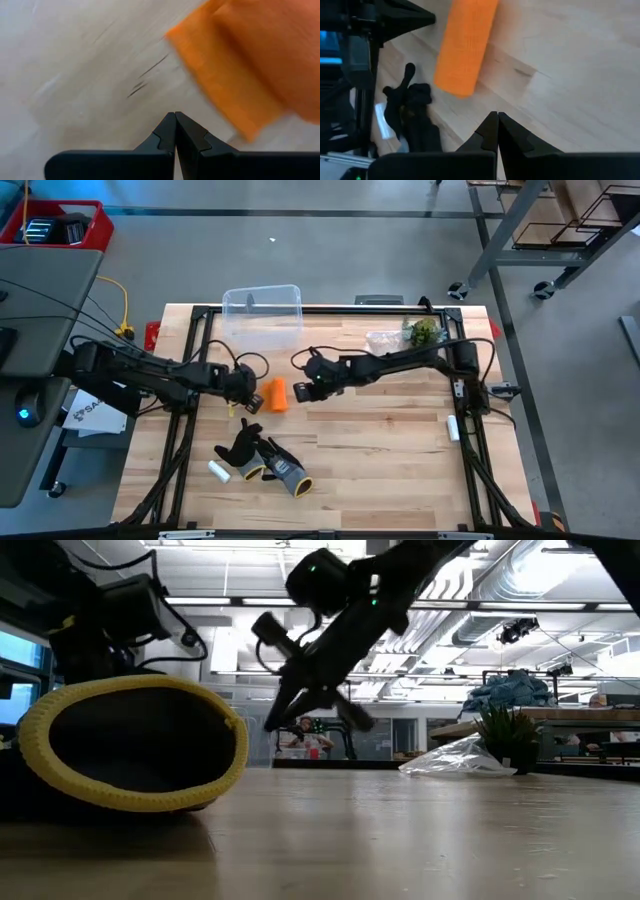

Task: Roll bandage
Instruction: Roll the orange bandage

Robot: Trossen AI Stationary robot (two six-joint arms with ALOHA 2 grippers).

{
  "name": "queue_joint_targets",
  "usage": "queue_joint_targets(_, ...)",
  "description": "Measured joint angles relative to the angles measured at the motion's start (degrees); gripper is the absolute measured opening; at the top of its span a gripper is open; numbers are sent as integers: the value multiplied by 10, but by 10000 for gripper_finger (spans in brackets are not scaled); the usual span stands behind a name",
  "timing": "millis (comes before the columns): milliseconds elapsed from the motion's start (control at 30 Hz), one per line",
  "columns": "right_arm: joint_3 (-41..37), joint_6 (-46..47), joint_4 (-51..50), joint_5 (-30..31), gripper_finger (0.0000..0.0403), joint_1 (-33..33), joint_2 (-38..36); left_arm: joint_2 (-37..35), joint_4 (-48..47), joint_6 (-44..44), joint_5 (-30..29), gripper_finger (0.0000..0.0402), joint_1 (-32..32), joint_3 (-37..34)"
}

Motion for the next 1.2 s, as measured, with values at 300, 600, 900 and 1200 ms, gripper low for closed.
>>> queue_joint_targets(300,1,71,99,13,0,1,71,0,-1,-43,-22,0,-17,-5)
queue_joint_targets(600,80,94,108,38,0,1,145,1,11,-66,-13,0,-16,-6)
queue_joint_targets(900,199,52,88,33,0,4,193,-9,-49,-18,16,0,-17,6)
queue_joint_targets(1200,255,7,97,89,0,-5,193,-112,-204,35,-76,0,-17,39)
